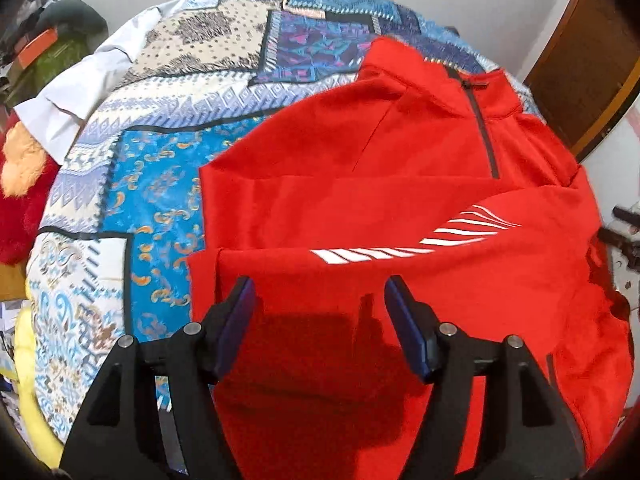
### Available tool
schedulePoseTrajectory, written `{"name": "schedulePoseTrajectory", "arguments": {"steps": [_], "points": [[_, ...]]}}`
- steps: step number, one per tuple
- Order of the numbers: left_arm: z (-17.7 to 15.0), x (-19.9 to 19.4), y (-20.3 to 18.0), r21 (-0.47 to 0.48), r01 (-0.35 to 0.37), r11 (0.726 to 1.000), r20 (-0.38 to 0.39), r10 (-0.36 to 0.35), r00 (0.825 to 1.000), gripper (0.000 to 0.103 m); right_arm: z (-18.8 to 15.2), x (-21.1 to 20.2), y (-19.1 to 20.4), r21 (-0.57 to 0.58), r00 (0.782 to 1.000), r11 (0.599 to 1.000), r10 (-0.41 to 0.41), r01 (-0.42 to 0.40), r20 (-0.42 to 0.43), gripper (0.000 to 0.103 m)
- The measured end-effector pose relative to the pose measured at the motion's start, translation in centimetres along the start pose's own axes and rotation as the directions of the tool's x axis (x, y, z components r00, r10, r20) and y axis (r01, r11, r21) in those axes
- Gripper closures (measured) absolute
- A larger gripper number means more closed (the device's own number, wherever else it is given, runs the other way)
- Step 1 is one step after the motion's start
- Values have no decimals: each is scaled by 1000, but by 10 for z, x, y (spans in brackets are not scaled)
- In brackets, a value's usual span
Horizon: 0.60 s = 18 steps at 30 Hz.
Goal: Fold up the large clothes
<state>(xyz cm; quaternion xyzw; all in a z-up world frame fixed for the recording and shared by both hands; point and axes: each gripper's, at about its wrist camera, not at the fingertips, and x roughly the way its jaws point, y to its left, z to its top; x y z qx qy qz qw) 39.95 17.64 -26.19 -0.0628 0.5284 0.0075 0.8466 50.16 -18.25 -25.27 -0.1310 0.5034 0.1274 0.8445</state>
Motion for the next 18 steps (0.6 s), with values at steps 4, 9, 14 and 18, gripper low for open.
{"name": "schedulePoseTrajectory", "arguments": {"steps": [4, 9, 14, 18], "points": [[-4, 42, 0, 12, -81, 997, -56, 82, 995, 37, 22, 23, -4, 27, 1000, 999, -22, 22, -23, 1], [-24, 66, 26, -65, -106, 992, -63, 101, 993, 18, 35, 60, -17, 2, 990, 991, -137, 137, -44, 0], [-40, 54, 52, -53, -152, 987, -63, 149, 987, 19, 47, 58, -49, 86, 968, 964, -250, 250, -7, 0], [-39, 38, 55, -17, -189, 982, -64, 188, 980, 23, 54, 54, -65, 128, 972, 963, -231, 235, -46, 1]]}}
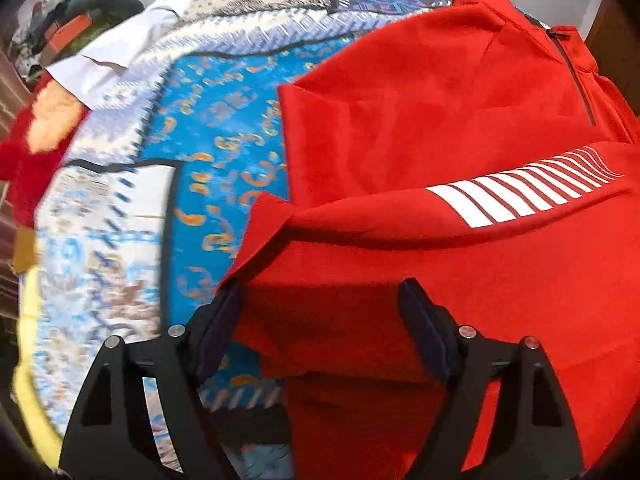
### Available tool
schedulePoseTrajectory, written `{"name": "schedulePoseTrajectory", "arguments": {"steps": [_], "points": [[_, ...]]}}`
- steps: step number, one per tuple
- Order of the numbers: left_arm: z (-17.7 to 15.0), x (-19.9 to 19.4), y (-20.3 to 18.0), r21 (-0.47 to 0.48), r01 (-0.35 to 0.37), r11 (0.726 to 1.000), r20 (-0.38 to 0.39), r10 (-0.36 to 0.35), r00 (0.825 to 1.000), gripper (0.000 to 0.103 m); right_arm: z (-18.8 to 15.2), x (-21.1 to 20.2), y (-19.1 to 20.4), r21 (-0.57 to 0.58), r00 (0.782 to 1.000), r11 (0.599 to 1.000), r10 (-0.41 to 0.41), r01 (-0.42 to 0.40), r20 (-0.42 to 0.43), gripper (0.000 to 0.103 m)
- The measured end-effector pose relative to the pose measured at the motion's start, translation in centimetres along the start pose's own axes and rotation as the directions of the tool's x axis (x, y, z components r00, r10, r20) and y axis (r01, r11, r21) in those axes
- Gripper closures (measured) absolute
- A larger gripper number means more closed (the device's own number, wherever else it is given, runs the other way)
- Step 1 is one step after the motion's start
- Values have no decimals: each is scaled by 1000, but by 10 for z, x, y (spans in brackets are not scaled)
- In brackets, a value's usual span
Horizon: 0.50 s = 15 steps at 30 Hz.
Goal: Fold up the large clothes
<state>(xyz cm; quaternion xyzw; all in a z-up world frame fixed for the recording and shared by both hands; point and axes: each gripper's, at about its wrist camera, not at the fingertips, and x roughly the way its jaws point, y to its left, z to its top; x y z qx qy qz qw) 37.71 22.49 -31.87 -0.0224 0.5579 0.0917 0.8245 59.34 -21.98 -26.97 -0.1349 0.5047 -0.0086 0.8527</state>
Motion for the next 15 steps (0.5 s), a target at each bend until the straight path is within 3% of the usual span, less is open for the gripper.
{"name": "schedulePoseTrajectory", "arguments": {"steps": [2, 3, 7, 10, 15], "points": [[5, -14, 6, -9, 38, 999, 21, -37, 999, 23, -1, -12, -2, 9, 1000, 1000, 15, -15, 26, 1], [9, -23, 8, -9, 52, 999, 41, -52, 998, 23, -1, -19, -3, 11, 997, 998, 69, -69, 34, 1], [32, -52, 2, 31, 46, 998, 120, -50, 992, 23, 3, -46, 3, -19, 977, 978, 206, -206, 60, 1], [59, -71, -9, 44, 63, 997, 164, -70, 984, 22, 12, -65, 20, -65, 964, 967, 253, -248, 81, 1], [97, -90, -31, 57, 114, 992, 228, -124, 966, 13, 37, -87, 51, -116, 926, 930, 361, -349, 111, 0]]}}
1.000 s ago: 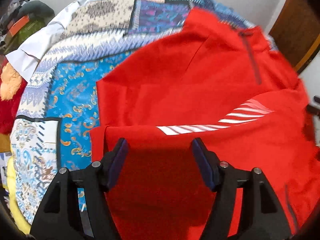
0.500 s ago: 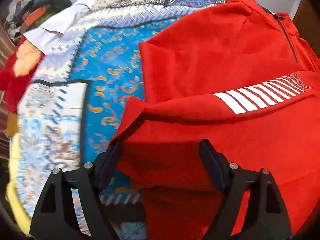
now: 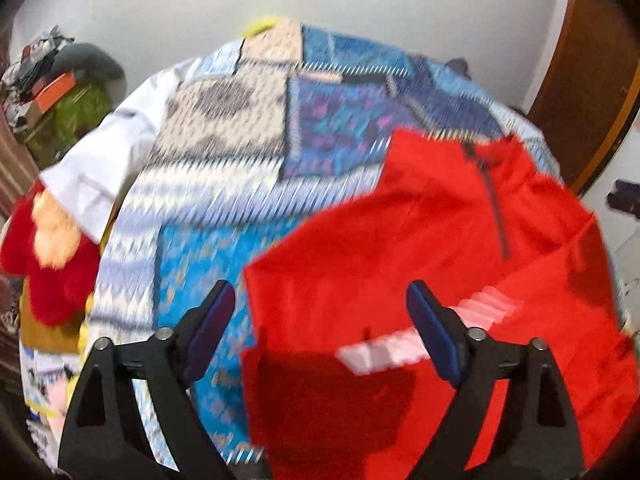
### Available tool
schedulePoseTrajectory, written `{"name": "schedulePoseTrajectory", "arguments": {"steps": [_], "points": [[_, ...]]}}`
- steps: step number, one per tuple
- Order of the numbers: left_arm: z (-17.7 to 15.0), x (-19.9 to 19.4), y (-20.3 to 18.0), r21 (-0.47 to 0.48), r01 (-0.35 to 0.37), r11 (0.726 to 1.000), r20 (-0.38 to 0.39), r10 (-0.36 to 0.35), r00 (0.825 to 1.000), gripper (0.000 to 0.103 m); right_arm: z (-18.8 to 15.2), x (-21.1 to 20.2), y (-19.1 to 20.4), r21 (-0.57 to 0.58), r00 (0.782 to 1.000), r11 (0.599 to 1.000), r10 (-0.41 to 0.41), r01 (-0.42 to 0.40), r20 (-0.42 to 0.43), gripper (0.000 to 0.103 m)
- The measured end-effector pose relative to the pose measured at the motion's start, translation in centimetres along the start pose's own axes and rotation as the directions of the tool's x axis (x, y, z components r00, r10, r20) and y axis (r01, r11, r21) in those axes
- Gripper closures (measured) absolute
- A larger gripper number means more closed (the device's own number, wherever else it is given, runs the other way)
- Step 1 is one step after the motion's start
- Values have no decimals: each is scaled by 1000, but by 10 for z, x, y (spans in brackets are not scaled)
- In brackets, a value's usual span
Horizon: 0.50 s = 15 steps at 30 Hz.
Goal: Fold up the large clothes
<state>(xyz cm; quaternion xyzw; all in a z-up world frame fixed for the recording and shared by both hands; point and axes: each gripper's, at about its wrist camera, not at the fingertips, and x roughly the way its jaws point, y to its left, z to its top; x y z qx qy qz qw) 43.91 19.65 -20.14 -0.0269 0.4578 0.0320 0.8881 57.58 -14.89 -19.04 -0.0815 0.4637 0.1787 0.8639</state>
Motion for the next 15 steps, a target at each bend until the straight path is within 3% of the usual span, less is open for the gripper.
{"name": "schedulePoseTrajectory", "arguments": {"steps": [4, 12, 15], "points": [[31, 24, -15, -7, 52, 999, -3, -52, 999, 12, 25, 22, 19, -12, 998, 998, 62, -62, -4, 0], [73, 109, -52, 9, 169, 986, -112, -167, 980, 12, 62, 113, 31, -18, 986, 990, 139, -141, -94, 0], [80, 128, -59, 1, 162, 987, -93, -162, 982, 13, 69, 140, 32, -34, 985, 990, 135, -139, -107, 0]]}}
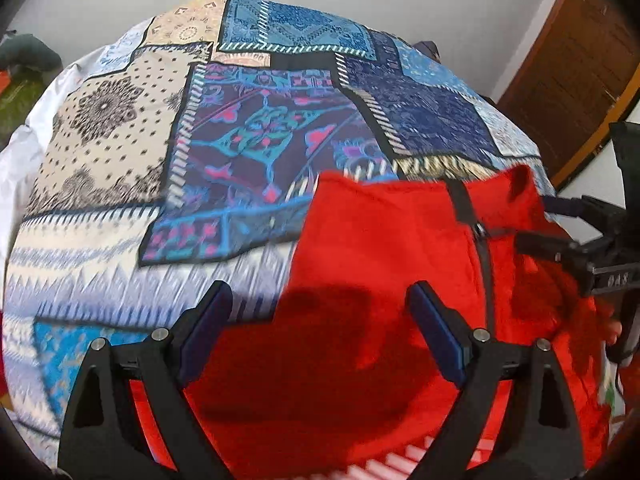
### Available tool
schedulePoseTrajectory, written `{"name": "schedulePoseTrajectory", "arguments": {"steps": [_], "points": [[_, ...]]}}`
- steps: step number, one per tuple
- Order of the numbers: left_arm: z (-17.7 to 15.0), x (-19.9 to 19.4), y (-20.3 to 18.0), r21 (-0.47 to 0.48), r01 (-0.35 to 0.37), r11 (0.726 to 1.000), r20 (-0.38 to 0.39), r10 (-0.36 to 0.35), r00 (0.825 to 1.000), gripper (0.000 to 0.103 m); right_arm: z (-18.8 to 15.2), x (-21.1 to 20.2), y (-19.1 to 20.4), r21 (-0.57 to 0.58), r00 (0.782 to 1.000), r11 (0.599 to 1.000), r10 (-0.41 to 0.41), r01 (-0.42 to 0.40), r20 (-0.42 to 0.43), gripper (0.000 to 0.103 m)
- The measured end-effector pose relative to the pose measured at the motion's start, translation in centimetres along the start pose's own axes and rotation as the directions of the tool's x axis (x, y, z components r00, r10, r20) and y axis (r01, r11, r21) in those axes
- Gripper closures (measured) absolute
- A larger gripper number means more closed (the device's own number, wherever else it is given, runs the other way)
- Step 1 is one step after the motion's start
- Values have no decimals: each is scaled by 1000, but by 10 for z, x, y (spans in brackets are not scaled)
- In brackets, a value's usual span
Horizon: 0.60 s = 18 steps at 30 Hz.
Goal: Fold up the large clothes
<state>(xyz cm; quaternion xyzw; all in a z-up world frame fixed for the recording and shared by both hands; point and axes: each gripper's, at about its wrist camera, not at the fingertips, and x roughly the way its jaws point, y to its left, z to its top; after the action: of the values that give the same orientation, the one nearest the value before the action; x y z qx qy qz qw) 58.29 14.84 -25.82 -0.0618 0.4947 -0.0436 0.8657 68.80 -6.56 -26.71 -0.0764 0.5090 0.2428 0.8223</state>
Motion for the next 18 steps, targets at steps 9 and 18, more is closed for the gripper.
{"name": "schedulePoseTrajectory", "arguments": {"steps": [9, 18], "points": [[9, 17, -20, -15, 91, 996, 43, -90, 995, 60, 6, 13, 4, -6, 994, 997, 81, -81, 72, 56], [-7, -64, -45, 80, 63, 995, 107, -71, 992, 86, -14, -55, 30, -18, 980, 986, 168, -167, 107, 87]]}}
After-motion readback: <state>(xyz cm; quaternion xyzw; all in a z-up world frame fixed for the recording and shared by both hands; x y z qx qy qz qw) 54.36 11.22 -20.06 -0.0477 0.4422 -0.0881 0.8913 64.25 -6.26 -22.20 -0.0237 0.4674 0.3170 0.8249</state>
